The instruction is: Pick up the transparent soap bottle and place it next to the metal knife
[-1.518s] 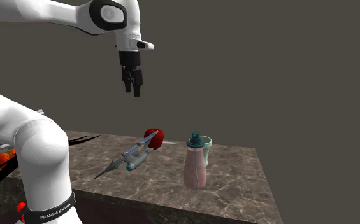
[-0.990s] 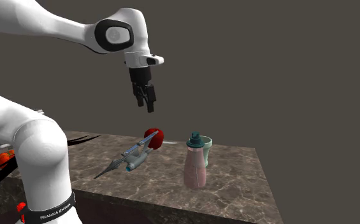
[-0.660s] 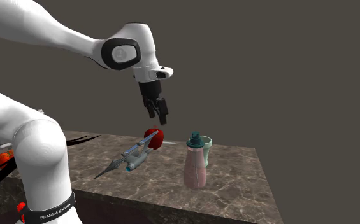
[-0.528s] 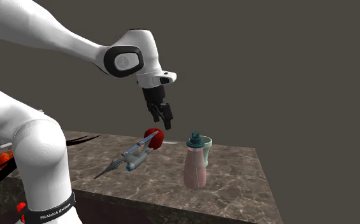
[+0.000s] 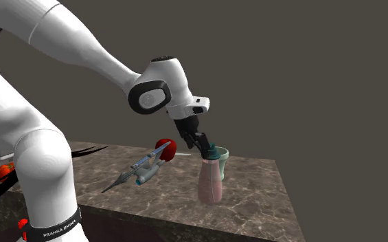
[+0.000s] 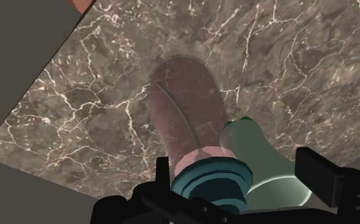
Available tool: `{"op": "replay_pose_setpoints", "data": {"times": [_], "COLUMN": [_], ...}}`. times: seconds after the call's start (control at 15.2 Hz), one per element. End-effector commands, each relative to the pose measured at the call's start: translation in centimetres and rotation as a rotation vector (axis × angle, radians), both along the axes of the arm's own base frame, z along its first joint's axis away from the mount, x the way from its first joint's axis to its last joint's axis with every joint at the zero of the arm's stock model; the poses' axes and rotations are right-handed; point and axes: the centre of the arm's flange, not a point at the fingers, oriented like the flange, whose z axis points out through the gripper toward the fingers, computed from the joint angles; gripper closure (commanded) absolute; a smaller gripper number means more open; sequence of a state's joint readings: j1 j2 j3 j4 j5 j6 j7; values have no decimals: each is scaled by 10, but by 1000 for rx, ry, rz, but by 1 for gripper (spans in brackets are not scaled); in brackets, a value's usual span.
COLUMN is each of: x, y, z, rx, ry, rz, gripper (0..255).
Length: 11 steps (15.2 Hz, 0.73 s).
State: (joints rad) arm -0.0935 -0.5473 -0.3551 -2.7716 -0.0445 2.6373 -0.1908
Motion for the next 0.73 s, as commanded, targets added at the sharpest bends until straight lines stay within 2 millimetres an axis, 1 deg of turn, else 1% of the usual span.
{"op": "replay_pose_setpoints", "data": {"times": [0.0,0.4,0.46,0.66], "x": [6,19,20,20], "y": [-9,-9,-9,-9], "z": [-12,-41,-43,-43], "rx": [-8,-8,-8,-8], "ry": [-19,-19,-19,-19], "rz": [-4,-4,-4,-4], "gripper": [0,0,0,0]}}
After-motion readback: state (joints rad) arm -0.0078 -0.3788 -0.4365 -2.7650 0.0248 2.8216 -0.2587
